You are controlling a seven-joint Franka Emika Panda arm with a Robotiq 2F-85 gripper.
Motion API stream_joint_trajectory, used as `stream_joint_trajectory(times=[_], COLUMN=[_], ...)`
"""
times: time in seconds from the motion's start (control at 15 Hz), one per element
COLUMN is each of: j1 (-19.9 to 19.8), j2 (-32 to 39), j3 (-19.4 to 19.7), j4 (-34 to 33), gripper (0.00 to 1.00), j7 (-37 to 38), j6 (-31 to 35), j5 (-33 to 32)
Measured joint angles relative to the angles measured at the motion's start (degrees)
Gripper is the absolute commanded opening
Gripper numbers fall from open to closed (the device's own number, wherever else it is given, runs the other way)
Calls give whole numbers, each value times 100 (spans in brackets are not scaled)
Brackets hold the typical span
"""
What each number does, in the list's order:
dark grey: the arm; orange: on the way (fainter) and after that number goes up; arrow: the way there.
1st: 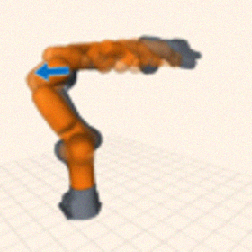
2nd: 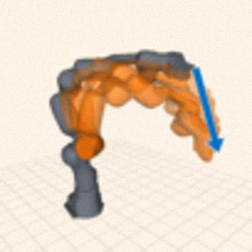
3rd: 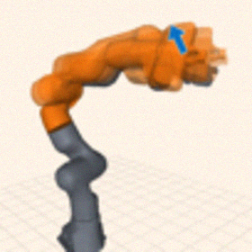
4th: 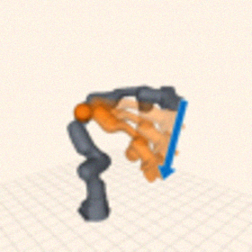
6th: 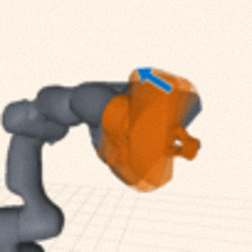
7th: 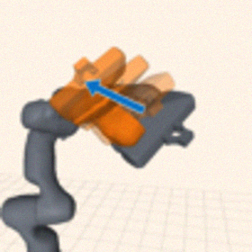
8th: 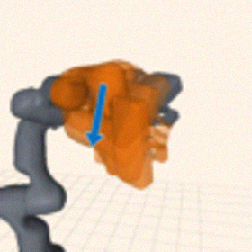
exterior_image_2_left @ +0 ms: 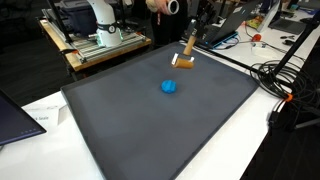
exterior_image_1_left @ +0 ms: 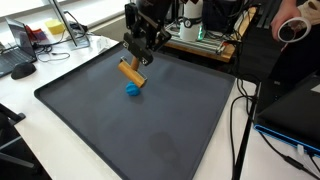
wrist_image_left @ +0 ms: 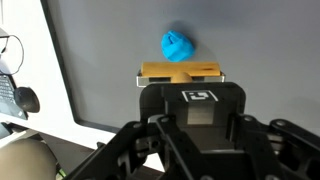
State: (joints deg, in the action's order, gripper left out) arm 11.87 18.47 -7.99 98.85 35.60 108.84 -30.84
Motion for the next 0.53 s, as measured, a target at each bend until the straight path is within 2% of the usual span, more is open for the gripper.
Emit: stream_joint_trajectory(times=[0.53], j1=[231], j2=[450], j3=[332], j4=[-172], gripper=[22], j7=[-34], j6=[0], j5=[-9])
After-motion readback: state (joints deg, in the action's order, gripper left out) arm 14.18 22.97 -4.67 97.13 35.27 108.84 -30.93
